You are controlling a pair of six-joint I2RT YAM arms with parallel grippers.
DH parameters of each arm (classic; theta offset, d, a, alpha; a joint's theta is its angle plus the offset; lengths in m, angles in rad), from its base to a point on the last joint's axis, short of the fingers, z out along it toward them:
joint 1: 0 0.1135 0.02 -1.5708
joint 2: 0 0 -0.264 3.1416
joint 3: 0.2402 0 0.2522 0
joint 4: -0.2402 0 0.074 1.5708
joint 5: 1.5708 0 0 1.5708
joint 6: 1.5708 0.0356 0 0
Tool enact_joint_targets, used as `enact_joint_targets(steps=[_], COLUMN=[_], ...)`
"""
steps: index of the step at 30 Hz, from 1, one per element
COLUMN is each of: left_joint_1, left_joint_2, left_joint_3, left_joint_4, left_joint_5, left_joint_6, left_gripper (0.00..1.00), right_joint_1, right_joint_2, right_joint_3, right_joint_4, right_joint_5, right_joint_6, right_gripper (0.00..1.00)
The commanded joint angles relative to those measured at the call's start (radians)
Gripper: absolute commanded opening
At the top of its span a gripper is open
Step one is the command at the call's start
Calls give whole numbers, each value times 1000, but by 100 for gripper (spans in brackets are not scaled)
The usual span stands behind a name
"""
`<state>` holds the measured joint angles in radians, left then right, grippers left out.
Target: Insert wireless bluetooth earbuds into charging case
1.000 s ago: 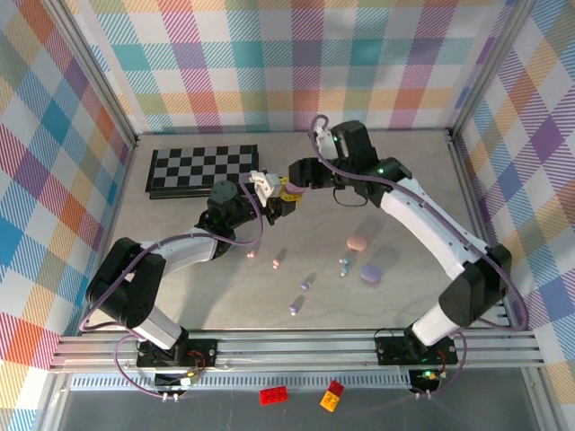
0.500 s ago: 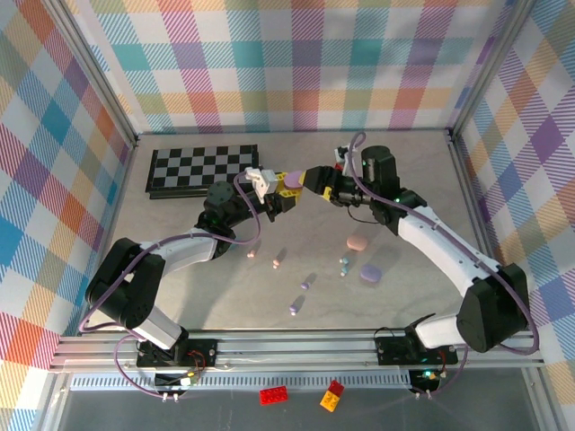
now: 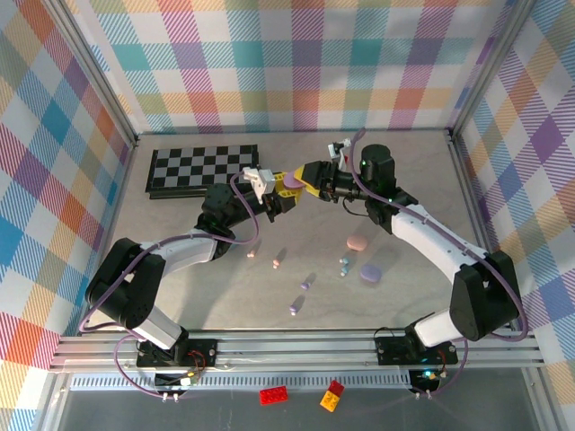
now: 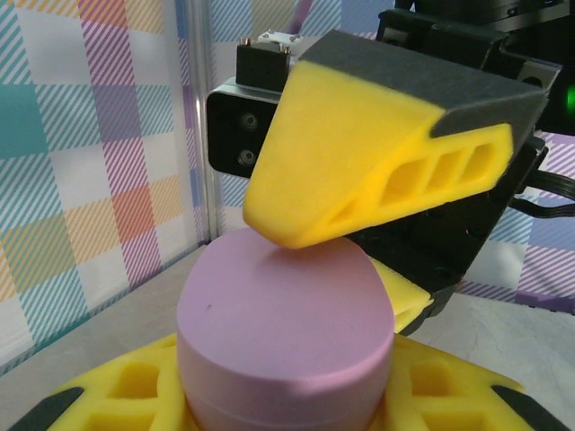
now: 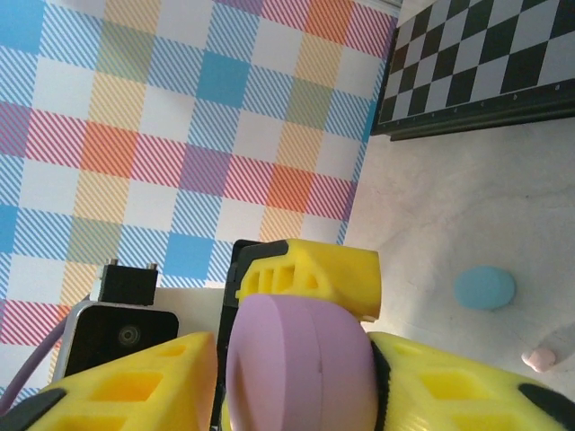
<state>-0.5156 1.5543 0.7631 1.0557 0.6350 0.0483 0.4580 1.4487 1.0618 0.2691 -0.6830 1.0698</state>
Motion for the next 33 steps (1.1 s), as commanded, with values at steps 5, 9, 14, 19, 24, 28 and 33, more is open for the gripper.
enact_joint_targets(steps=[5,9,14,19,24,28,33], left_joint_1=[-12,-11,-11,-11,-10,-9,-4], left_joint_2=[-40,-45,-41,-77,-115,-148,-204], left_joint_3=[-24,-23,-46,-75,-89,-124,-164], left_joint_4=[8,-26,-55,-174,-292,-311,-395], left_joint_5=[8,19,19,-57,-115,-156,-225], left_joint_6=[33,48,74,105,118,120,135], left_gripper=[38,51,85,100,100,100,100], right_joint_1=[-8,-18,-52,-78,-78,-63,-36], right_joint_2=[-3,-20,-61,-38,103,242,382], right_joint_3=[-16,-44,-147,-222,-222,-179,-103], right_joint_4=[82,78,67,18,55,100,94], right_joint_5=[-10,29,162,273,290,287,310], right_joint_6=[30,12,-32,-95,-117,-132,-162], right_gripper=[28,23,19,19,20,21,21])
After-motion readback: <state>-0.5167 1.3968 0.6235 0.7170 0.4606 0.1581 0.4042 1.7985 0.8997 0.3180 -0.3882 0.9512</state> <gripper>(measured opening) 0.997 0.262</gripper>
